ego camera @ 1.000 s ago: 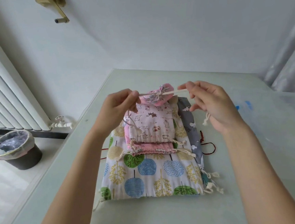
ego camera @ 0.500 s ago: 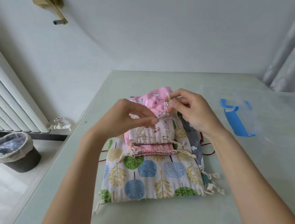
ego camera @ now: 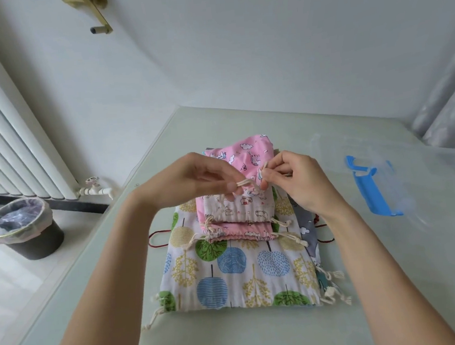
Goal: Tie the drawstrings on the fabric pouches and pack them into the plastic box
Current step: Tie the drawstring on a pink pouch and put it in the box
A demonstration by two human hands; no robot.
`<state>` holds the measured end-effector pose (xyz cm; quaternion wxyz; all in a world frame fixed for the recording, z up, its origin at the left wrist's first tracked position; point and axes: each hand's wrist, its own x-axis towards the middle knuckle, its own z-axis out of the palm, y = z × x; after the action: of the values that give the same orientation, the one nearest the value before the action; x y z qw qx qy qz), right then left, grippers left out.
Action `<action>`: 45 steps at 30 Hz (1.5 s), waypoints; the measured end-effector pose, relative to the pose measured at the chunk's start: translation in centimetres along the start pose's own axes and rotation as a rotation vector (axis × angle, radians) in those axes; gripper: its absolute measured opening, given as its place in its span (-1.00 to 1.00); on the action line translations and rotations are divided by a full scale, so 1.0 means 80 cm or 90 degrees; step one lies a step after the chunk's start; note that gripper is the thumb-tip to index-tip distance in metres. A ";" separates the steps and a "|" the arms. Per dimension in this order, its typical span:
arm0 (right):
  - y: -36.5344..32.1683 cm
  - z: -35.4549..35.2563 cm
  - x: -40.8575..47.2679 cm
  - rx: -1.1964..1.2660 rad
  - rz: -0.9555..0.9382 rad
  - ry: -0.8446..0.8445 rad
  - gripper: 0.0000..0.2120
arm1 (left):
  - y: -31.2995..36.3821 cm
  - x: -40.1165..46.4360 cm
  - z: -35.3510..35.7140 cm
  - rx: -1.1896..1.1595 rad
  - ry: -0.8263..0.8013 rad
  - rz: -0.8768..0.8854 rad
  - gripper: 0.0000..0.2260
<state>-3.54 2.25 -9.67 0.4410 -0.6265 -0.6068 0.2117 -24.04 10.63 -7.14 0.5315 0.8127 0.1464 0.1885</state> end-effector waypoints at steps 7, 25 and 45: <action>0.000 0.003 -0.001 0.088 0.059 0.018 -0.92 | -0.007 0.021 0.028 -0.022 0.047 0.046 -0.71; -0.007 0.012 -0.001 0.222 0.042 0.010 -0.91 | -0.018 0.038 0.043 0.159 0.252 0.096 -0.74; -0.012 0.004 -0.005 0.291 0.105 -0.022 -0.83 | -0.029 0.044 0.052 0.041 0.276 0.035 -0.62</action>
<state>-4.44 1.86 -9.15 0.5420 -0.5542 -0.4973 0.3895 -19.08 9.75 -10.22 0.4557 0.7734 0.2415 0.3685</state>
